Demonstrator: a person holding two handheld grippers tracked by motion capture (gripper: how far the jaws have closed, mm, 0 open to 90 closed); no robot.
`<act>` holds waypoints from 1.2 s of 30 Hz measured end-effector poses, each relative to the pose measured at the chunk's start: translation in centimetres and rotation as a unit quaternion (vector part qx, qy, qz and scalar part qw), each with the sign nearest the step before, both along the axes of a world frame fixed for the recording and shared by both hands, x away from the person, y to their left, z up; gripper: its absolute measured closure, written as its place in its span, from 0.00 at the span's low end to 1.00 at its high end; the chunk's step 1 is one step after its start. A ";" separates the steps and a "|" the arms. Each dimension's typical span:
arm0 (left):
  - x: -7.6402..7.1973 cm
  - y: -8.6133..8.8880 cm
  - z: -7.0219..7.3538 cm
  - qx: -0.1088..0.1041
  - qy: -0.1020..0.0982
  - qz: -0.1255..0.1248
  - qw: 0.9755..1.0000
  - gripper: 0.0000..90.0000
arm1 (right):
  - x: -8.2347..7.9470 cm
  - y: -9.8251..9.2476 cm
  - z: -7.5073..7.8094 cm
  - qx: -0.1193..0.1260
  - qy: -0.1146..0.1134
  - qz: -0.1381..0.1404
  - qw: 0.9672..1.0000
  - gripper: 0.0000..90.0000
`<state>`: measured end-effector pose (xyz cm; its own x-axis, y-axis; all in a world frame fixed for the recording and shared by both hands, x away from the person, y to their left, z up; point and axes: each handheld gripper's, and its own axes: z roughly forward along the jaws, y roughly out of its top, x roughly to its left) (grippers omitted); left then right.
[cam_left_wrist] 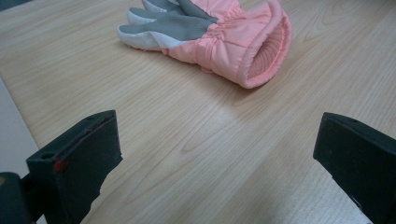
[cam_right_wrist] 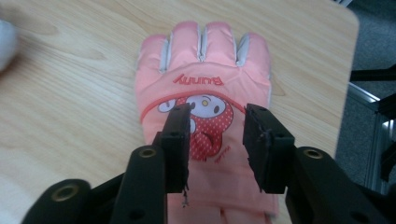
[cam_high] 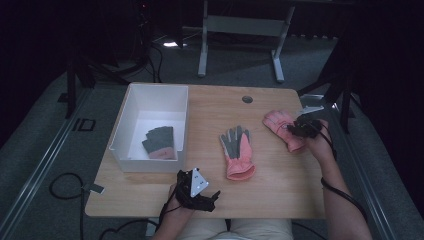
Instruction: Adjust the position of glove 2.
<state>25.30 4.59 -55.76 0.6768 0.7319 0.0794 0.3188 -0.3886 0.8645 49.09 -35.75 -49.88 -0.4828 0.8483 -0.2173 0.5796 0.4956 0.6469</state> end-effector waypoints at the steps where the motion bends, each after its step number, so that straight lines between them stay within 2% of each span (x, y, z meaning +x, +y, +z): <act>1: 0.0 0.0 0.0 0.001 -0.001 -0.001 1.000 0.00 | 0.3 0.0 -0.3 0.001 0.004 0.001 1.000 0.65; 4: 0.0 0.0 0.0 0.014 -0.002 -0.003 1.000 0.00 | 1.0 -0.1 -1.3 0.006 0.006 0.003 1.000 0.66; 7: 0.0 0.2 0.1 0.007 -0.005 -0.002 1.000 0.00 | 1.5 -0.2 -2.2 0.006 0.023 0.000 1.000 0.68; 9: 0.0 0.3 0.2 0.008 -0.004 0.000 1.000 0.00 | 1.6 -0.1 -2.5 -0.002 0.024 0.005 1.000 0.68; 12: 0.1 0.3 0.2 0.003 -0.003 -0.002 1.000 0.00 | 1.9 -0.3 -2.8 0.009 0.033 0.003 0.999 0.71; 14: 0.1 0.3 0.1 0.009 -0.004 -0.001 1.000 0.00 | 2.1 -0.5 -2.9 0.021 0.043 -0.002 0.999 0.75; 18: 0.0 0.4 0.2 0.004 -0.006 0.000 1.000 0.00 | 2.2 0.0 -2.8 0.003 0.047 -0.004 0.999 0.88; 20: 0.0 0.4 0.2 0.005 -0.006 -0.001 1.000 0.00 | 2.2 0.0 -2.7 0.005 0.048 -0.008 0.999 0.90; 22: 0.0 0.4 0.3 0.002 -0.007 0.000 1.000 0.00 | 2.2 0.1 -2.3 0.010 0.053 -0.021 0.998 0.97; 24: 0.0 0.4 0.3 0.003 -0.008 -0.001 1.000 0.00 | 2.0 0.2 -1.6 0.009 0.050 -0.029 0.998 0.98; 27: -0.1 0.3 0.2 0.007 -0.004 -0.007 1.000 0.00 | 1.1 0.4 -0.1 0.022 0.040 -0.042 0.998 0.99; 30: -0.2 0.2 0.2 0.008 -0.005 -0.007 1.000 0.00 | -0.6 0.6 2.0 0.039 0.014 -0.056 0.998 0.99; 32: -0.2 0.2 0.2 0.008 -0.004 -0.007 1.000 0.00 | -2.2 0.8 3.6 0.054 0.001 -0.077 0.996 0.99; 35: -0.2 0.2 0.3 0.005 -0.008 -0.007 1.000 0.00 | -4.3 1.3 5.3 0.059 -0.017 -0.097 0.993 0.99; 36: -0.3 0.2 0.3 0.004 -0.007 -0.007 1.000 0.00 | -5.2 1.4 5.9 0.064 -0.030 -0.103 0.992 0.99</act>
<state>25.05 4.77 -55.50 0.6862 0.7212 0.0955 0.3007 -0.4007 0.8654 43.89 -34.32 -43.99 -0.2863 0.9501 -0.1236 0.6186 0.2818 0.7334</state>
